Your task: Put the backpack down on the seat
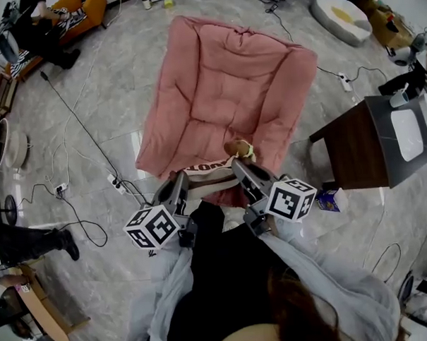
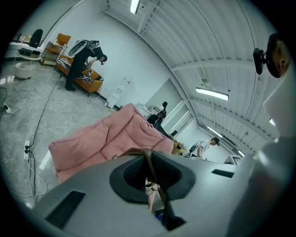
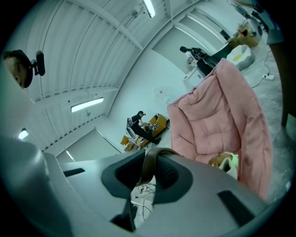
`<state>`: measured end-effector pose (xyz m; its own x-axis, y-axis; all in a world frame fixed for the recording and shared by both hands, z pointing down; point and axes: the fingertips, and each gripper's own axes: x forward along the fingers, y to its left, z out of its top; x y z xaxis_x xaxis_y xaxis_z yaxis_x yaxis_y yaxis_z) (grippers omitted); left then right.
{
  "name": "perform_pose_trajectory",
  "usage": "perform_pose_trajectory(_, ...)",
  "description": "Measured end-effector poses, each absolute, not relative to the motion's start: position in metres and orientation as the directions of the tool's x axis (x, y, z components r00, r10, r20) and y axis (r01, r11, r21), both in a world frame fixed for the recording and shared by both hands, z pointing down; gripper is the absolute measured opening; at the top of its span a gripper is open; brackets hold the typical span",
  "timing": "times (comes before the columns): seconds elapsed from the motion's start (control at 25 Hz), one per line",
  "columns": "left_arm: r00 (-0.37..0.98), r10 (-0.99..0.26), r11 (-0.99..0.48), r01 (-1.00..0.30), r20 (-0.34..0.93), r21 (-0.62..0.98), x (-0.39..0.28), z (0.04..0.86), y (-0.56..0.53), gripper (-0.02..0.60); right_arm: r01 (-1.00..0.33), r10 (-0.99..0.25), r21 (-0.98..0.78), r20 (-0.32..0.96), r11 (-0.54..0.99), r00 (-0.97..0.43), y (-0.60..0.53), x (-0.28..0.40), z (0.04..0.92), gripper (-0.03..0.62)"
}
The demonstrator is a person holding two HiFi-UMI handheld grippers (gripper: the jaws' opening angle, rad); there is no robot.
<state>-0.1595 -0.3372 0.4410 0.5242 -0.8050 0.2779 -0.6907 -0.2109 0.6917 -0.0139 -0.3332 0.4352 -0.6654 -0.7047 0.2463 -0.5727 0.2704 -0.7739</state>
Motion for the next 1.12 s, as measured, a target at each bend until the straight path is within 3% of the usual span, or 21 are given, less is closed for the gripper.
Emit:
perform_pose_trajectory(0.56,0.622,-0.722,-0.249,-0.642,0.303,0.725,-0.134,0.450,-0.404,0.026,-0.610,-0.769,-0.766,0.260,0.204,-0.584,-0.400,0.006,0.429,0.060)
perform_pose_trajectory(1.0,0.658,-0.625,-0.180,-0.646,0.421,0.742,-0.131,0.513,-0.471,0.026,-0.652,-0.727,-0.758,0.432,0.028,-0.533,-0.478,0.009,0.494,0.060)
perform_pose_trajectory(1.12,0.650,-0.616,-0.167,-0.661,0.446,0.732,-0.136,0.534,-0.490,0.026,-0.657,-0.724,-0.753,0.431,0.040,-0.538,-0.500,0.000,0.508,0.060)
